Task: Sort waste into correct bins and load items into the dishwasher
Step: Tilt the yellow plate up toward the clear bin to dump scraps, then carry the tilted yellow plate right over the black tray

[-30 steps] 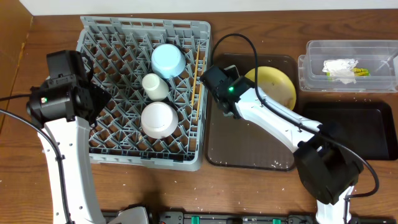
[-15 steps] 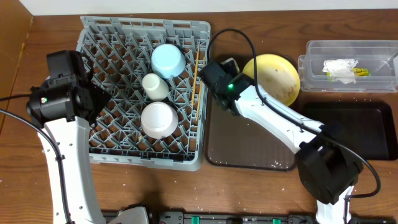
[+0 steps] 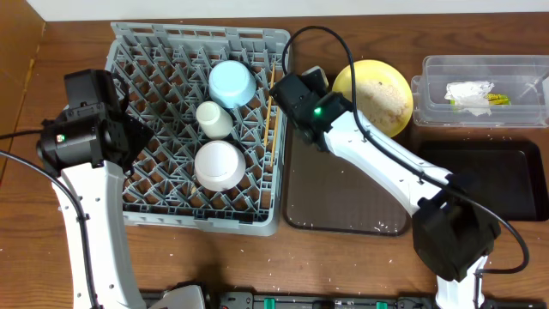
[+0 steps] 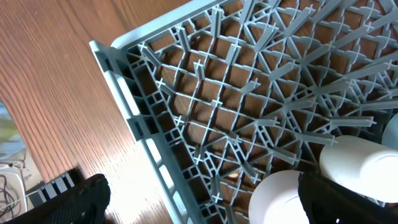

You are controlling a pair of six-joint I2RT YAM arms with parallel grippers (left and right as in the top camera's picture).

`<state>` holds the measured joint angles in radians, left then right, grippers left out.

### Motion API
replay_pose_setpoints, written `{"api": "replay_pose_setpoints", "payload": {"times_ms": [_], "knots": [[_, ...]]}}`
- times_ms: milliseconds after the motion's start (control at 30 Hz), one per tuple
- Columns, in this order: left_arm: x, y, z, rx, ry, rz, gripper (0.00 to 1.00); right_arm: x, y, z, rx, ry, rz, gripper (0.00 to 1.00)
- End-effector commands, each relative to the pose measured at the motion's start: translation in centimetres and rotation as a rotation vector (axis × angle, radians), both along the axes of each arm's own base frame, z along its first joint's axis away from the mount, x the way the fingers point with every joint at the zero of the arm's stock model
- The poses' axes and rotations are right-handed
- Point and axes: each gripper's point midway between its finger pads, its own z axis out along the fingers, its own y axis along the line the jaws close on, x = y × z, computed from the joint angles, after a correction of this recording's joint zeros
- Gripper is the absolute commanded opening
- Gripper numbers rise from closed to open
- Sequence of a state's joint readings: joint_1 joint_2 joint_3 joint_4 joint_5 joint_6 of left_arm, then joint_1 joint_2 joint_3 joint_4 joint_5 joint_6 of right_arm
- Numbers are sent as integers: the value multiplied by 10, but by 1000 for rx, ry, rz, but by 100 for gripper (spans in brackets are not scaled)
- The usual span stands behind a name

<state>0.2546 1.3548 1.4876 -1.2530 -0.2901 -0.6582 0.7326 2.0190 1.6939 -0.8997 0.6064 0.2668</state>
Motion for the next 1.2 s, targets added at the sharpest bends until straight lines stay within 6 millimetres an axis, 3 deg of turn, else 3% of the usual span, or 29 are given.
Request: {"api": "replay_pose_setpoints", "payload": {"times_ms": [0,633,1167], "knots": [[0,2,6,3,-20,17,98,7,-6,18,-3,-61,-67,1],[0,2,6,3,-20,17,98,-2,-81,59,84,-75,-504,1],[0,2,6,3,-20,17,98,-11,-193,54,219,11,-959,1]]}}
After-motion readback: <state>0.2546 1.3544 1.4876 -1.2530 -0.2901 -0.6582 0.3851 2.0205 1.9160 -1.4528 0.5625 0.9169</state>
